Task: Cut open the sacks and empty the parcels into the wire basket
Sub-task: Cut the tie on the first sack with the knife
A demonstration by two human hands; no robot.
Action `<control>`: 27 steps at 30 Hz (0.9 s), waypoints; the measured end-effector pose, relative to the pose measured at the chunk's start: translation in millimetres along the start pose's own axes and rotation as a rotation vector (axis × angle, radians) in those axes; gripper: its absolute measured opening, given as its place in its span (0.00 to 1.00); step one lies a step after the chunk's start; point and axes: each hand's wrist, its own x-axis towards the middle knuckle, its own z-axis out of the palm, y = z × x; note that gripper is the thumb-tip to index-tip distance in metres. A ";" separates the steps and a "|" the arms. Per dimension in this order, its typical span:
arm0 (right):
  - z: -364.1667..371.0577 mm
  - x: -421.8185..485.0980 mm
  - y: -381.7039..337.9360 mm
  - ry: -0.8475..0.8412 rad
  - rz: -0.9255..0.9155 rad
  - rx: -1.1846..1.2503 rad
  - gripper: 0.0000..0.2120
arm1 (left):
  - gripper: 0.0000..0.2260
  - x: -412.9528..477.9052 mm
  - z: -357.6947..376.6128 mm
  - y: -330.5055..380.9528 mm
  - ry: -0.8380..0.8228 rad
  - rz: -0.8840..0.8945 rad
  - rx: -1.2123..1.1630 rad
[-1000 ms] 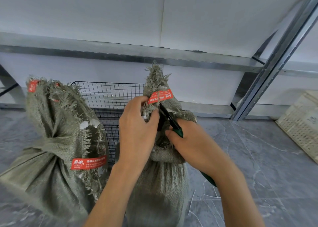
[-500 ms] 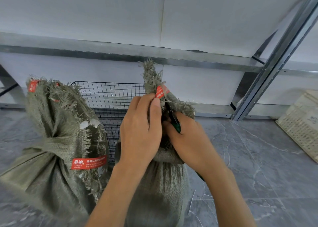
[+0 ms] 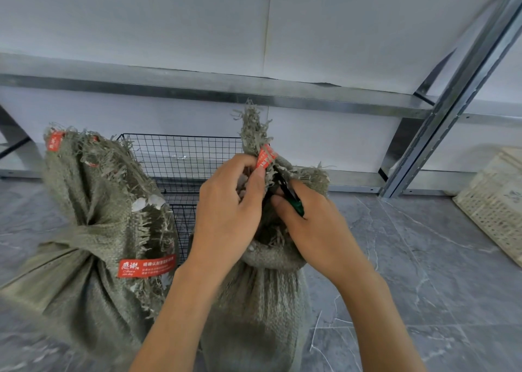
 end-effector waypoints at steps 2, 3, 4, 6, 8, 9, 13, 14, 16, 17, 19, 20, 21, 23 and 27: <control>-1.0 0.6 -0.2 -0.008 0.005 0.022 0.06 | 0.05 0.3 -1.1 0.9 -0.005 0.017 0.012; -1.3 0.6 -0.7 -0.013 0.006 0.042 0.06 | 0.07 0.8 -0.9 1.3 0.005 0.026 0.009; -1.3 0.6 -1.5 -0.021 0.007 0.069 0.06 | 0.09 0.9 -0.7 2.3 0.020 0.017 -0.016; -2.1 -0.2 -2.8 -0.057 0.015 0.139 0.07 | 0.12 1.6 -1.7 5.6 0.041 -0.053 -0.120; -3.3 -1.3 -3.8 -0.113 0.023 0.193 0.07 | 0.12 3.1 -3.5 6.4 0.036 -0.109 -0.210; -3.9 -2.0 -5.0 -0.142 0.026 0.216 0.08 | 0.12 4.4 -4.1 6.2 0.027 -0.122 -0.260; -6.0 -3.8 -10.6 -0.225 0.040 0.353 0.11 | 0.09 7.0 -4.3 2.3 0.002 -0.227 -0.586; -6.6 -4.4 -12.6 -0.244 0.038 0.382 0.13 | 0.08 6.9 -4.9 3.1 0.007 -0.257 -0.644; -7.3 -5.4 -15.7 -0.279 0.032 0.421 0.15 | 0.07 6.5 -4.5 3.0 0.015 -0.289 -0.683; -7.6 -5.7 -16.6 -0.291 0.033 0.443 0.14 | 0.06 6.6 -4.0 2.3 0.022 -0.299 -0.701; -8.4 -6.3 -17.1 -0.319 0.041 0.482 0.11 | 0.03 6.7 -4.3 5.0 0.025 -0.325 -0.730; -8.3 -6.4 -17.4 -0.331 0.042 0.490 0.11 | 0.04 6.5 -4.9 6.9 0.013 -0.332 -0.727; -8.1 -6.6 -17.9 -0.340 0.040 0.495 0.12 | 0.05 6.4 -4.8 6.5 -0.006 -0.318 -0.719; -7.7 -6.9 -19.6 -0.351 0.054 0.531 0.12 | 0.09 5.6 -5.4 7.3 -0.030 -0.291 -0.729; -6.3 -7.2 -24.2 -0.404 0.105 0.680 0.12 | 0.15 5.5 -3.9 9.3 -0.011 -0.256 -0.651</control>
